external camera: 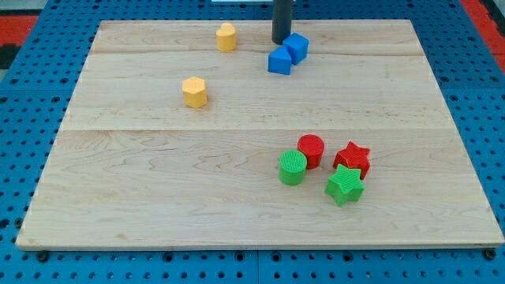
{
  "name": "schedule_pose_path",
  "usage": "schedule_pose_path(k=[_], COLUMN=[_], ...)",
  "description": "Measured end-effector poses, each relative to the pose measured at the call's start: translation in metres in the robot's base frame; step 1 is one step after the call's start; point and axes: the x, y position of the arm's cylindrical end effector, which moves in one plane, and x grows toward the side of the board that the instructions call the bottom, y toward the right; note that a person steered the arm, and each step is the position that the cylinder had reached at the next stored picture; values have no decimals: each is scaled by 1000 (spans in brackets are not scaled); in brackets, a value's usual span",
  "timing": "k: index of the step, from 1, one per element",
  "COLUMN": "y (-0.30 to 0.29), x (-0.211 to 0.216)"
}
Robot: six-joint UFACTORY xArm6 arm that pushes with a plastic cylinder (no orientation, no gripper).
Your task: Slide yellow heart along with yellow hexagon left a bit
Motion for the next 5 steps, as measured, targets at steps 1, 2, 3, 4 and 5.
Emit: schedule_pose_path(k=[1, 2, 3, 4, 5], y=[-4, -5, -61, -126, -140], x=[3, -47, -65, -35, 9])
